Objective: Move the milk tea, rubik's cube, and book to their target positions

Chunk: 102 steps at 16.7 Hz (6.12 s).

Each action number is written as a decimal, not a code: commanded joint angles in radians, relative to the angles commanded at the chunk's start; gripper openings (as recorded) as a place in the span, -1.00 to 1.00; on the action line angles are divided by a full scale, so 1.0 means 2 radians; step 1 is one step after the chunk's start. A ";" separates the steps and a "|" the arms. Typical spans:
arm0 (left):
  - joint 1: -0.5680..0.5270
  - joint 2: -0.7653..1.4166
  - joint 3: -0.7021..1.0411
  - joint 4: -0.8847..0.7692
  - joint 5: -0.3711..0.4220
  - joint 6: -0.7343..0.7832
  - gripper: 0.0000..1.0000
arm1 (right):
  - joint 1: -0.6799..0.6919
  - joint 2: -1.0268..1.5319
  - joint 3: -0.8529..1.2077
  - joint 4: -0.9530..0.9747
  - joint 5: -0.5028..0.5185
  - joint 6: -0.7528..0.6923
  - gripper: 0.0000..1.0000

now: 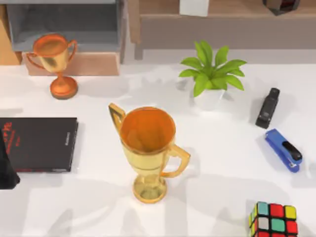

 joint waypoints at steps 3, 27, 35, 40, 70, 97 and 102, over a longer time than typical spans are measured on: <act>0.000 0.000 0.000 0.000 0.000 0.000 1.00 | -0.001 0.006 0.004 0.003 -0.001 0.000 1.00; 0.000 0.000 0.000 0.000 0.000 0.000 1.00 | -0.072 0.876 0.481 0.398 -0.054 0.002 1.00; 0.000 0.000 0.000 0.000 0.000 0.000 1.00 | -0.070 0.890 0.492 0.400 -0.053 0.003 1.00; 0.000 0.000 0.000 0.000 0.000 0.000 1.00 | -0.067 0.958 0.585 0.377 -0.048 0.003 1.00; 0.000 0.000 0.000 0.000 0.000 0.000 1.00 | -0.062 1.018 0.674 0.350 -0.043 0.002 -1.00; 0.000 0.000 0.000 0.000 0.000 0.000 1.00 | -0.206 0.922 0.481 0.533 -0.111 0.042 -1.00; 0.000 0.000 0.000 0.000 0.000 0.000 1.00 | -0.260 1.001 0.460 0.592 -0.193 0.028 -1.00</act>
